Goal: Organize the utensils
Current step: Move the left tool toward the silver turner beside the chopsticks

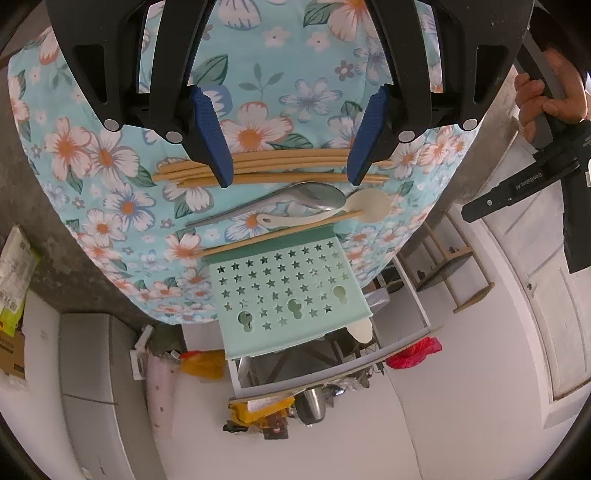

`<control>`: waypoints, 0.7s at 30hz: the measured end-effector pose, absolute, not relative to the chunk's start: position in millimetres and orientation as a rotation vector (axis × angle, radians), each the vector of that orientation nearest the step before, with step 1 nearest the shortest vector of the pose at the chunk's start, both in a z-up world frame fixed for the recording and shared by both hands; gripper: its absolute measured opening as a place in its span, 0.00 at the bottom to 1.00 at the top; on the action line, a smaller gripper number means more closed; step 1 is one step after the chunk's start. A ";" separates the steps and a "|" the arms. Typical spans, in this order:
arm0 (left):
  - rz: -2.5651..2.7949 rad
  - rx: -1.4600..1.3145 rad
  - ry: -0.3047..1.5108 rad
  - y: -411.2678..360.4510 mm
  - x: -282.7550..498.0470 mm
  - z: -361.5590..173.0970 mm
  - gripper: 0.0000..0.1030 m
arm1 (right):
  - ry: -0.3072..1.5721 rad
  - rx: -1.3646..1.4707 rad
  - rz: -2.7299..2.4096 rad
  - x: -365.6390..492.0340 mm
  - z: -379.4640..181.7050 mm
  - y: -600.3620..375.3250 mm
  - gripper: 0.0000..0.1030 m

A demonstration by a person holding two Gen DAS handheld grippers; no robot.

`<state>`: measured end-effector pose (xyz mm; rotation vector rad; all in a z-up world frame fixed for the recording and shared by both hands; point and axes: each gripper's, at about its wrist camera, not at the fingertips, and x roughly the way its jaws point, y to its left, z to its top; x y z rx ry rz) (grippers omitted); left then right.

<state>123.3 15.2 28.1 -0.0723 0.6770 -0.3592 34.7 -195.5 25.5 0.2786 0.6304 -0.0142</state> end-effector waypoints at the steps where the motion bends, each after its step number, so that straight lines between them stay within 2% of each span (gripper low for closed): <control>1: -0.358 -0.072 0.677 15.7 123.2 28.1 0.44 | 0.630 0.277 -0.014 34.7 25.6 -195.2 0.60; 21: -0.349 -0.080 0.679 20.4 125.8 26.8 0.44 | 0.632 0.274 -0.013 34.9 24.3 -194.8 0.60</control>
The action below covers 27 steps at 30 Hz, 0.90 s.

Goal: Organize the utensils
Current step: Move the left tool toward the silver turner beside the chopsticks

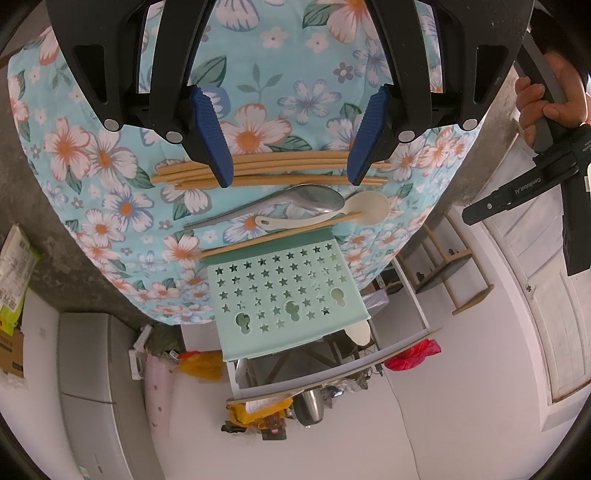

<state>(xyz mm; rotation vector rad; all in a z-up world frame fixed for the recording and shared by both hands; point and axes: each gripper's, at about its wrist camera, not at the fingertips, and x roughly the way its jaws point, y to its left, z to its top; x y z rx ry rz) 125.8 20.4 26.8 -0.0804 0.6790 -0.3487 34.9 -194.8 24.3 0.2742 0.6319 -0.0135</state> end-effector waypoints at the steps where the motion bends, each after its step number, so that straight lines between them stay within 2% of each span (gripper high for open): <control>1: -0.347 -0.081 0.679 21.4 126.0 26.5 0.44 | 0.631 0.275 -0.013 34.5 24.4 -195.0 0.60; 15: -0.346 -0.078 0.681 20.7 126.8 26.0 0.44 | 0.630 0.272 -0.028 32.7 23.7 -200.0 0.60; 27: -0.385 -0.121 0.712 17.1 148.7 15.8 0.44 | 0.701 0.278 -0.035 27.9 -2.4 -216.6 0.60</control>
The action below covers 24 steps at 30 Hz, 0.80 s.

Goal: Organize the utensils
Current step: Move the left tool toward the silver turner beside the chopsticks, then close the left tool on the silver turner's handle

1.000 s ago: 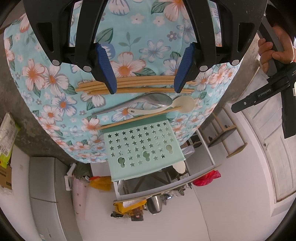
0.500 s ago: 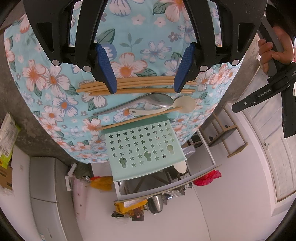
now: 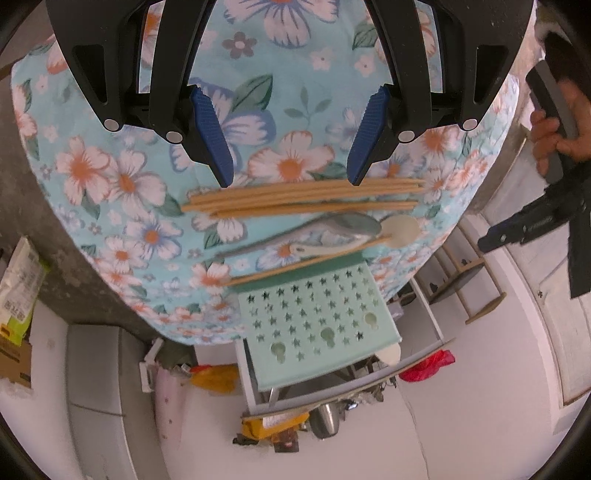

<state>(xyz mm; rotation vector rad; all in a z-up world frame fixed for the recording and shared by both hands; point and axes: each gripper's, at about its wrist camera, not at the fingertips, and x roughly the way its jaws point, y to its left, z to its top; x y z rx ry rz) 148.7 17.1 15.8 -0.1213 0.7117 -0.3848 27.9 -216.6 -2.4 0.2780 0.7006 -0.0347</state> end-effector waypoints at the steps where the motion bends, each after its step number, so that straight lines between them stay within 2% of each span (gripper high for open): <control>1: -0.393 -0.127 0.723 13.6 152.2 14.3 0.44 | 0.705 0.279 -0.028 29.0 -4.6 -215.4 0.60; 8: -0.463 -0.203 0.835 -8.8 185.8 -10.3 0.44 | 0.712 0.276 0.002 38.2 -9.8 -209.9 0.60; 13: -0.451 -0.262 0.908 -14.1 204.5 -28.1 0.40 | 0.715 0.276 0.008 42.2 -12.1 -210.6 0.60; 20: -0.470 -0.182 0.785 -22.5 183.6 -11.4 0.37 | 0.722 0.273 0.011 46.0 -15.4 -211.3 0.60; 24: -0.591 -0.144 0.836 -44.1 178.8 -10.6 0.37 | 0.718 0.278 0.011 48.2 -15.7 -211.8 0.60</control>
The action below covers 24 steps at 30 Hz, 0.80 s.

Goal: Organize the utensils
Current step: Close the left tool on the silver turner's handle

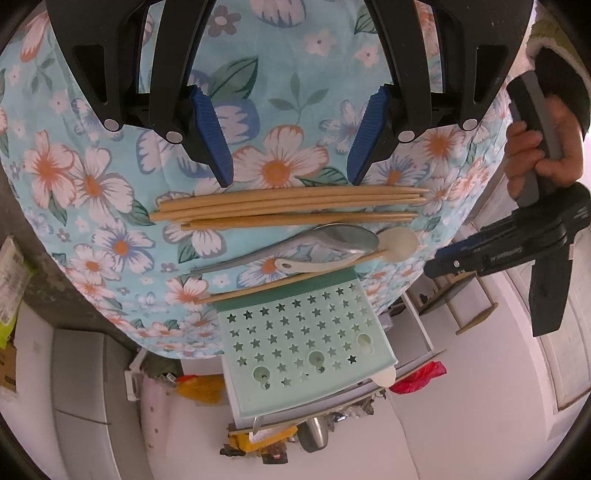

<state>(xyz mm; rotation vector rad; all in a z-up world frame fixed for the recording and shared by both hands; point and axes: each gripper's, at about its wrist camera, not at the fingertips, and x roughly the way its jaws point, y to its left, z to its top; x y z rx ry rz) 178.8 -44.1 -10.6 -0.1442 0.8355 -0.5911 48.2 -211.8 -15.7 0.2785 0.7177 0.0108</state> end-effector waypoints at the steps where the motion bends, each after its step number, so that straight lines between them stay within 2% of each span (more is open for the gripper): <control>1: -0.615 -0.155 0.867 -48.8 181.6 -14.0 0.37 | 0.715 0.281 0.011 48.4 -15.4 -212.1 0.60; 5: -0.665 -0.225 0.977 -62.6 194.8 -28.9 0.37 | 0.711 0.282 0.009 49.2 -14.9 -212.4 0.60; 17: -0.690 -0.282 1.099 -90.5 214.1 -54.6 0.36 | 0.706 0.307 0.009 48.0 -17.0 -217.4 0.60; 20: -0.679 -0.264 1.103 -94.0 213.0 -57.5 0.32 | 0.703 0.313 0.009 47.5 -17.0 -218.0 0.60; 24: -0.663 -0.261 1.101 -97.3 213.4 -60.1 0.21 | 0.699 0.318 0.008 46.1 -16.5 -218.7 0.60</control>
